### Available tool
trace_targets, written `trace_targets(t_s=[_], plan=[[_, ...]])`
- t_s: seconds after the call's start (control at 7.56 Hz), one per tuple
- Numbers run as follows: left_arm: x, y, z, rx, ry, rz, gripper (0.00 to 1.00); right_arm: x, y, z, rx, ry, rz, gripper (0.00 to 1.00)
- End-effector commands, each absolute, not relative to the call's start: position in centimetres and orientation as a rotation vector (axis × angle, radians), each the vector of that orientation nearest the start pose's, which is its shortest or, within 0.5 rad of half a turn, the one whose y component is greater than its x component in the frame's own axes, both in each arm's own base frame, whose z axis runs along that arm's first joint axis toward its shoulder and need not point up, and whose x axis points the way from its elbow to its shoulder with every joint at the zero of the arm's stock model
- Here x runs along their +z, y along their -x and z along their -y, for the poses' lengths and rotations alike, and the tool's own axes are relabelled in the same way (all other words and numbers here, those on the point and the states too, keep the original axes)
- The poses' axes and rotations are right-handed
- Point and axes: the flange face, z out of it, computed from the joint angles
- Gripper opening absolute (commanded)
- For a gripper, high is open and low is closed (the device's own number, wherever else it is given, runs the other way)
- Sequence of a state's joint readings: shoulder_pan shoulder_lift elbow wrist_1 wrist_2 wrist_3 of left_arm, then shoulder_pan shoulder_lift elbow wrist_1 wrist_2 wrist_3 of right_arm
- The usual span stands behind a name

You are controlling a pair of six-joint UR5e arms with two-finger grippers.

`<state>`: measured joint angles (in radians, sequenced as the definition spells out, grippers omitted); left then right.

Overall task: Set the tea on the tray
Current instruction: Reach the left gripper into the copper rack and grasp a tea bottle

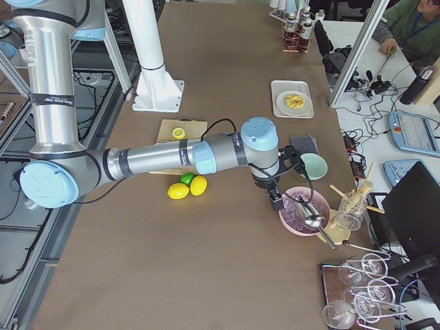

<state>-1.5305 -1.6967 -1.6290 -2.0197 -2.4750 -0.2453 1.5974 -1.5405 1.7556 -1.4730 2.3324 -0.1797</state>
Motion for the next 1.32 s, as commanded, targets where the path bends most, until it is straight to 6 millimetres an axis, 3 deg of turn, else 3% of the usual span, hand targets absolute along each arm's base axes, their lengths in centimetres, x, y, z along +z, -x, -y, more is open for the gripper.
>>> trace_targets(t_s=[0.0,0.13,0.26,0.4,0.53,0.66,0.79,0.93,1.19], plan=[[48.8,-0.4,61.2,0.011,-0.515,-0.872,1.00,51.3,-2.2,53.1,-0.241,-0.334,0.769,1.00],[49.3,-4.0,63.7,-0.029,-0.595,-0.810,1.00,50.8,-1.0,53.5,-0.213,-0.334,0.783,1.00],[49.9,-6.4,65.6,-0.068,-0.633,-0.803,0.99,50.6,0.4,53.6,-0.199,-0.347,0.797,1.00],[50.3,-6.8,66.8,-0.072,-0.647,-0.796,0.98,50.4,0.7,53.6,-0.193,-0.351,0.802,1.00],[50.5,-6.6,67.1,-0.087,-0.679,-0.773,0.89,50.3,0.9,53.6,-0.196,-0.352,0.803,1.00],[50.2,-7.1,67.4,-0.107,-0.696,-0.756,0.89,50.4,1.0,53.6,-0.197,-0.350,0.803,1.00],[51.3,-8.1,67.4,-0.109,-0.701,-0.767,0.89,50.4,1.1,53.7,-0.199,-0.349,0.803,1.00],[52.7,-10.4,67.4,-0.131,-0.708,-0.821,0.89,50.5,1.2,53.7,-0.202,-0.349,0.801,1.00],[52.8,-10.8,67.6,-0.136,-0.714,-0.834,0.85,50.4,1.3,53.8,-0.204,-0.350,0.801,1.00]])
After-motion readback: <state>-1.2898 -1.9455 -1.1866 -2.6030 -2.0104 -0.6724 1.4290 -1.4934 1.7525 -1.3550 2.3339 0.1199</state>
